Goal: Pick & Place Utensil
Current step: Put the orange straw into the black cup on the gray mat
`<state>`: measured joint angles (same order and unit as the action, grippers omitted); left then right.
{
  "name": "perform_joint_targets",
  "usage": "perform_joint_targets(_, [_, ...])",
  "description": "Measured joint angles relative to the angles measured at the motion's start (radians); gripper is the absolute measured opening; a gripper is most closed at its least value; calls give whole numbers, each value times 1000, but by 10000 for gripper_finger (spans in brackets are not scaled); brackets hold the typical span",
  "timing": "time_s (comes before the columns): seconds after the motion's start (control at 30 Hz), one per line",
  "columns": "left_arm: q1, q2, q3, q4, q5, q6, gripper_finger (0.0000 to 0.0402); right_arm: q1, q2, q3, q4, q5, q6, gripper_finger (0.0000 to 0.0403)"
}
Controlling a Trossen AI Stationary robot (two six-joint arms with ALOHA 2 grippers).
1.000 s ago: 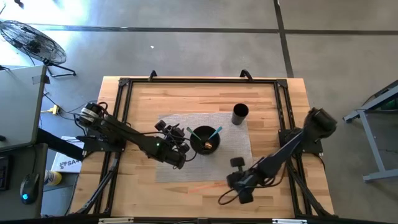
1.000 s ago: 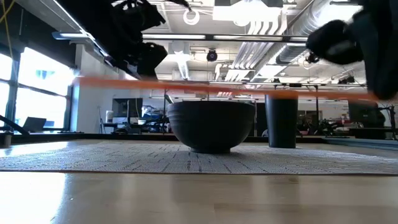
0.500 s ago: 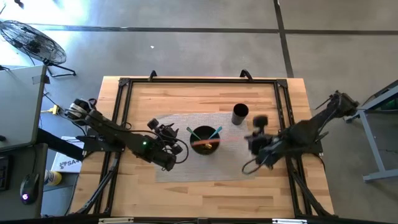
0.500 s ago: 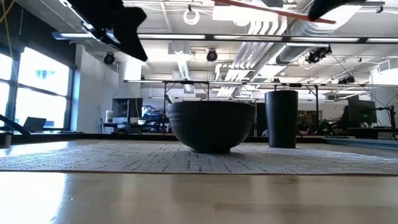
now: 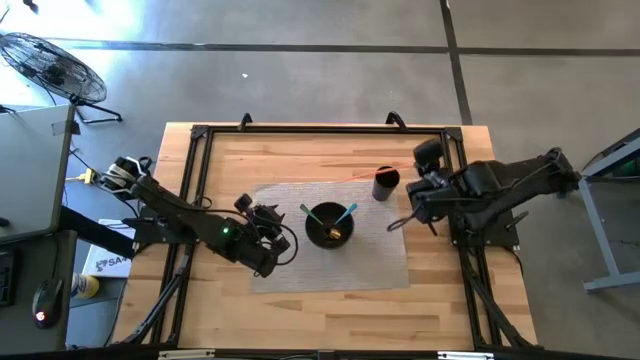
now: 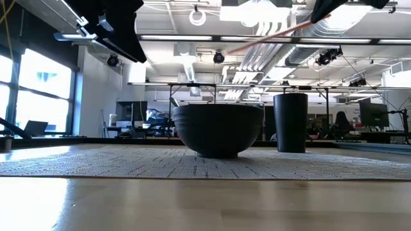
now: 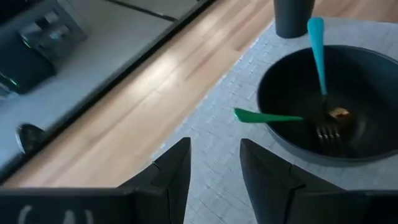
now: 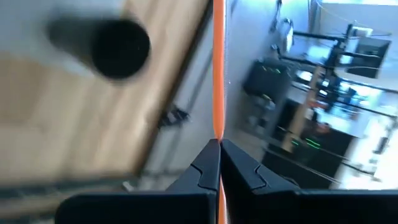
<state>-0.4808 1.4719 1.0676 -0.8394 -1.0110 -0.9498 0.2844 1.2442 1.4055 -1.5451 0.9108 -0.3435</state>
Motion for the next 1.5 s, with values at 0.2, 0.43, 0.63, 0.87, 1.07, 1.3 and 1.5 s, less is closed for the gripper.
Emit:
perform_joint_targets(0.2, [-24, 0, 0, 10, 25, -52, 135, -82, -3, -14, -27, 140, -221, 0])
perform_joint_targets(0.43, [-54, 1, 0, 4, 54, -107, 135, -121, -26, -14, -26, 203, -343, 0])
perform_joint_targets(0.63, [-99, 1, -1, 2, 79, -152, 135, -121, -133, -14, -26, 163, -339, 0])
perform_joint_targets(0.87, [-138, 1, -1, 12, 79, -198, 135, -146, -247, -23, -24, 85, -371, 0])
perform_joint_targets(1.07, [-143, 1, -1, 15, 79, -215, 135, -220, -324, -171, -28, 87, -468, 0])
perform_joint_targets(1.3, [-142, 1, -1, 15, 67, -210, 135, -274, -380, -324, -27, 40, -490, 0])
perform_joint_targets(1.5, [-142, 1, -1, 15, 54, -209, 135, -277, -376, -410, -7, 11, -441, 1])
